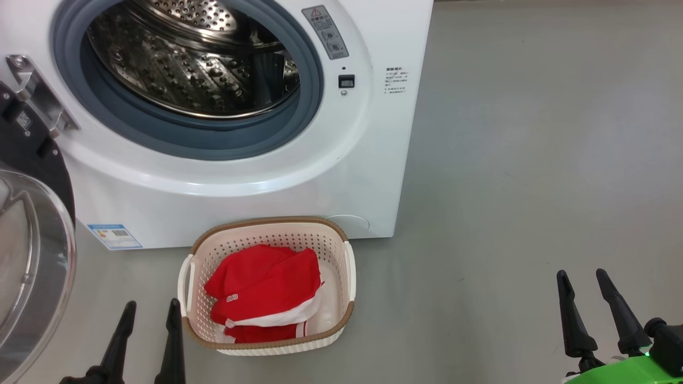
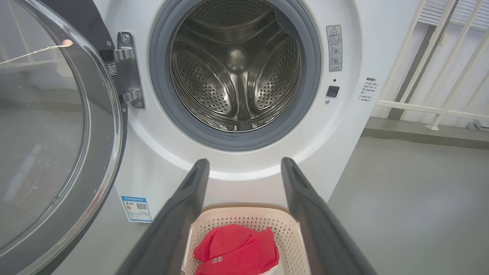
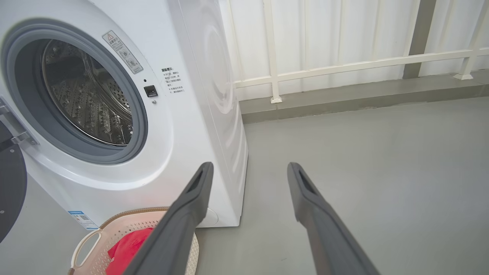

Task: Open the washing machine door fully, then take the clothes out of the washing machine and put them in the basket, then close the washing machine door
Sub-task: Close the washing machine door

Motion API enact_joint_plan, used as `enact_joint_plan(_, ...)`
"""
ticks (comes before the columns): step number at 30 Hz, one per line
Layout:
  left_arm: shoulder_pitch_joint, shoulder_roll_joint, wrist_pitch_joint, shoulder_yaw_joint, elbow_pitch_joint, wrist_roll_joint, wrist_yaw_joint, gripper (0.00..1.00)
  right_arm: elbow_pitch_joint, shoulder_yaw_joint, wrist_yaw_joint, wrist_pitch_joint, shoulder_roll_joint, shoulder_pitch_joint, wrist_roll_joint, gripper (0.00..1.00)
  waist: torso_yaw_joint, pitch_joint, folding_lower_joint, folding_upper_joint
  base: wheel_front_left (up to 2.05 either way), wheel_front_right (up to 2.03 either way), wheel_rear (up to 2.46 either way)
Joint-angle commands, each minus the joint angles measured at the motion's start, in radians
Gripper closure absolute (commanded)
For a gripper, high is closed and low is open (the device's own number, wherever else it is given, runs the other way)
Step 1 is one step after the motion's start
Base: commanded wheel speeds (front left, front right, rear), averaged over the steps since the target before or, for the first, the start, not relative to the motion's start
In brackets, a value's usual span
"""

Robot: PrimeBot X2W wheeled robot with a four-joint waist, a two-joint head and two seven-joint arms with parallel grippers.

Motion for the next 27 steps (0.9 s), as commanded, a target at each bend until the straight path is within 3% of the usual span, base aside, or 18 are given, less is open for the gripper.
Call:
enact_joint_plan(1,-0.017,0.014,-0.005,0.028,-0.023,-0.005,0.002,0.0,-0.025,0.017,0.007,-0.006,-0.012,-0.02,-0.002,0.0,0.001,-0.001,0.0,0.0,0.0,0.0,0.0)
enact_joint_plan(14,-0.022,0.014,-0.005,0.015,-0.016,-0.016,0.011,0.0,-0.024,0.029,0.007,-0.006,-0.012,-0.03,-0.005,0.0,0.019,0.002,0.0,0.0,0.0,0.0,0.0)
enact_joint_plan(27,-0.003,0.014,-0.005,-0.012,0.014,-0.032,0.048,0.0,-0.013,0.062,0.007,-0.006,-0.031,-0.025,-0.005,0.0,0.124,-0.025,0.0,0.0,0.0,0.0,0.0)
